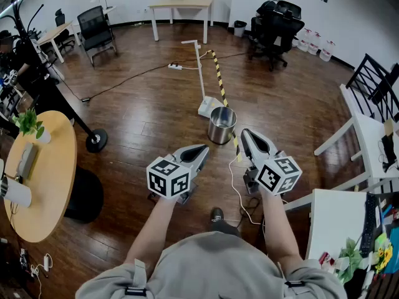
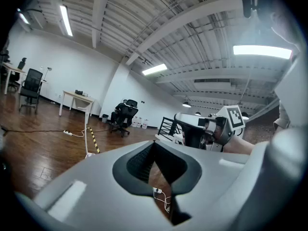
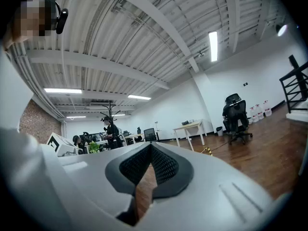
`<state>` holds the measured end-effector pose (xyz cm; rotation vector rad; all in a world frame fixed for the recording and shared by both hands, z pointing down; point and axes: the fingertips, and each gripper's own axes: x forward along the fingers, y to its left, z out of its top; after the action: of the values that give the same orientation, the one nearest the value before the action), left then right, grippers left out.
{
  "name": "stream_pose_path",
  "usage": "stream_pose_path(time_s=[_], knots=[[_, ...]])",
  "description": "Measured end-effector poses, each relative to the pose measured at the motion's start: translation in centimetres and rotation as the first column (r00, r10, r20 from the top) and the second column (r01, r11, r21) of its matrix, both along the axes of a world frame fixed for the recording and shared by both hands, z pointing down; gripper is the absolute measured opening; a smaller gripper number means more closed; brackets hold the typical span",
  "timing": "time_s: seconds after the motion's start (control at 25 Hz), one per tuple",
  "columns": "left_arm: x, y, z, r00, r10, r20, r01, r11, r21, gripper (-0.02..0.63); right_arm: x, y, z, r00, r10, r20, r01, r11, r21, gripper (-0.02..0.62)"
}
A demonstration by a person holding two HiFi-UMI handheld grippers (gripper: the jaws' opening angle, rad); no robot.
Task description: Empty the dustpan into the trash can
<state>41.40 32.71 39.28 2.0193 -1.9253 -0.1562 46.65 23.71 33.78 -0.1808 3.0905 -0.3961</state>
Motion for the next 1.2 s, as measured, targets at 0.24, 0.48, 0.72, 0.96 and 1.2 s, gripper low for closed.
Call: stream_pose_path(time_s=[0.24, 0.48, 0.72, 0.96, 1.2], knots=[[-2.6, -5.9, 0.9, 0.999, -0.041, 0.0, 0.041, 0.999, -0.028, -0.02, -2.8, -6.2, 0.1, 0.999, -0.041, 0.007, 0.041, 0.999, -0.004, -0.003], [-7.2, -10.1, 1.2, 0.993, -0.115, 0.02, 0.116, 0.993, -0.036, -0.02, -7.6, -11.1, 0.9, 0.993, -0.114, 0.008, 0.114, 0.993, -0.026, -0.002], [-11.4, -12.2, 1.3, 0.985, -0.173, 0.022, 0.174, 0.983, -0.066, -0.02, -11.7, -14.4, 1.7, 0.989, -0.149, 0.007, 0.149, 0.986, -0.07, -0.003], [-16.9, -14.0, 2.6, 0.985, -0.17, 0.003, 0.169, 0.983, -0.075, -0.02, -17.0, -16.1, 3.2, 0.989, -0.15, -0.019, 0.148, 0.986, -0.079, -0.003], [-26.2, -13.7, 2.2, 0.991, -0.13, -0.003, 0.13, 0.99, -0.057, -0.02, -26.3, -15.4, 2.2, 0.993, -0.116, -0.035, 0.114, 0.992, -0.053, -0.003]])
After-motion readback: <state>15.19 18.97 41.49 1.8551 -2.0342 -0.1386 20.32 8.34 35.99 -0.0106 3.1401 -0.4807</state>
